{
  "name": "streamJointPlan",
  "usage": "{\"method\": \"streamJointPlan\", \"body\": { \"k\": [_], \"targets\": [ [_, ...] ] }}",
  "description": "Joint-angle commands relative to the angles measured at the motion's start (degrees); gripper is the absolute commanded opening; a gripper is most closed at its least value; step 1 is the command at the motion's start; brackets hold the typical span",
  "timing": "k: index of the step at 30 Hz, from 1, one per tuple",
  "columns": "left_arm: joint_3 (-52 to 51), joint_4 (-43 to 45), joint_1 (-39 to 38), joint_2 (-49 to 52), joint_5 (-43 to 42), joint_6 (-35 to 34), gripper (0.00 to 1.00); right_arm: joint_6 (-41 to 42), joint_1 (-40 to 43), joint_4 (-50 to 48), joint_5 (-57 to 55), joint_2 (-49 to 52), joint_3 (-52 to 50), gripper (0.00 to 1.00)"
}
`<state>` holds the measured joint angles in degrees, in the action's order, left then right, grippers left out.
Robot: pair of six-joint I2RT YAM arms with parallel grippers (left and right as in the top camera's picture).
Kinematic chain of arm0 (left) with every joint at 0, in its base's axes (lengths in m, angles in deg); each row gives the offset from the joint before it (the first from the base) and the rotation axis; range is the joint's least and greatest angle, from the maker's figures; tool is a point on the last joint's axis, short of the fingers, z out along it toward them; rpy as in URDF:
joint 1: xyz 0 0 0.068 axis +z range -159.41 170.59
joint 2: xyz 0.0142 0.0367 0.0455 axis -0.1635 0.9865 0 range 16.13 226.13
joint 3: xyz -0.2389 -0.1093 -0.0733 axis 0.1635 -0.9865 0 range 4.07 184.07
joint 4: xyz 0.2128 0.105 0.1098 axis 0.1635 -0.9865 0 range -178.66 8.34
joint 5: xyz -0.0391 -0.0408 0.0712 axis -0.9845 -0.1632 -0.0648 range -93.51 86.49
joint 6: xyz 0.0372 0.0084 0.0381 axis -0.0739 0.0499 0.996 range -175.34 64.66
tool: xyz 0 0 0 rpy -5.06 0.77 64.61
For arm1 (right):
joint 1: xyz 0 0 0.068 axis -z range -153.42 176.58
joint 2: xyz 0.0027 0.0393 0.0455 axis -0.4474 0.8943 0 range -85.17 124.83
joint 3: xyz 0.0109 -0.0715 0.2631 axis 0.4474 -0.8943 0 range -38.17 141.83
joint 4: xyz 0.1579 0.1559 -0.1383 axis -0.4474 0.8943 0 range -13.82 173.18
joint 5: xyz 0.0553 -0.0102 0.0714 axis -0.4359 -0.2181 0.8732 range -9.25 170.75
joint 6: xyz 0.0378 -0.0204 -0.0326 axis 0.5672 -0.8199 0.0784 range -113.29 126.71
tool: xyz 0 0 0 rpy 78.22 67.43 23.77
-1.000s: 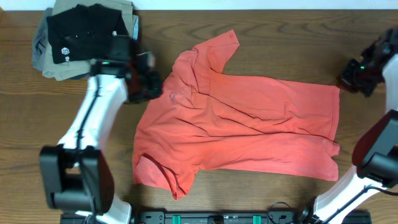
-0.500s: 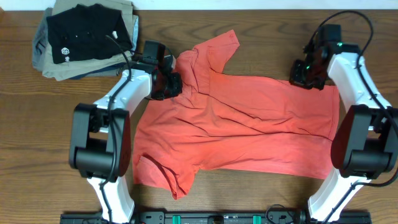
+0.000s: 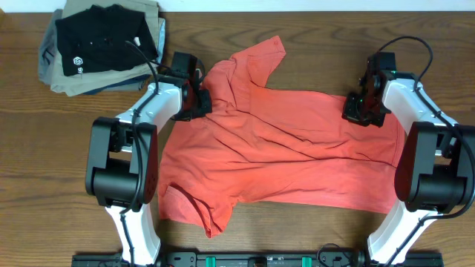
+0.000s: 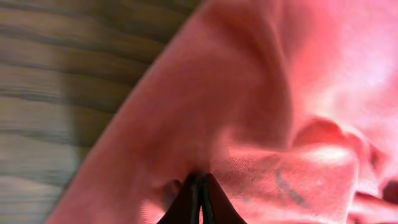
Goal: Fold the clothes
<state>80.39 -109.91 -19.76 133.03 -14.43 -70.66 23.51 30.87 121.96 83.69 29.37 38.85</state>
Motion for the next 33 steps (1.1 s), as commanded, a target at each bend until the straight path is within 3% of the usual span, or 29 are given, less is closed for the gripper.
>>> {"method": "streamJointPlan", "body": {
  "k": [1, 10, 23, 26, 33],
  "targets": [
    [-0.35, -0.85, 1.51, 0.35, 10.05, -1.81, 0.06, 1.01, 1.11, -0.04, -3.63, 0.24, -0.24, 0.03],
    [-0.35, -3.72, 4.96, 0.35, 18.88, -3.08, 0.06, 2.25, 1.09, 0.44, -5.92, 0.24, -0.26, 0.01],
    [-0.33, 1.46, 6.32, 0.33, 17.97, -9.42, 0.07, 3.39, 0.76, -6.38, -3.93, 0.24, -0.26, 0.01],
    [0.11, 3.52, 6.32, 0.33, 16.9, -9.38, 0.15, 3.34, 0.79, -7.76, -3.98, 0.24, -0.09, 0.01],
    [7.96, -6.67, 6.14, -2.34, 15.19, -6.38, 0.17, 3.3, 1.75, 1.64, -1.38, 0.22, 8.79, 0.01]
  ]
}}
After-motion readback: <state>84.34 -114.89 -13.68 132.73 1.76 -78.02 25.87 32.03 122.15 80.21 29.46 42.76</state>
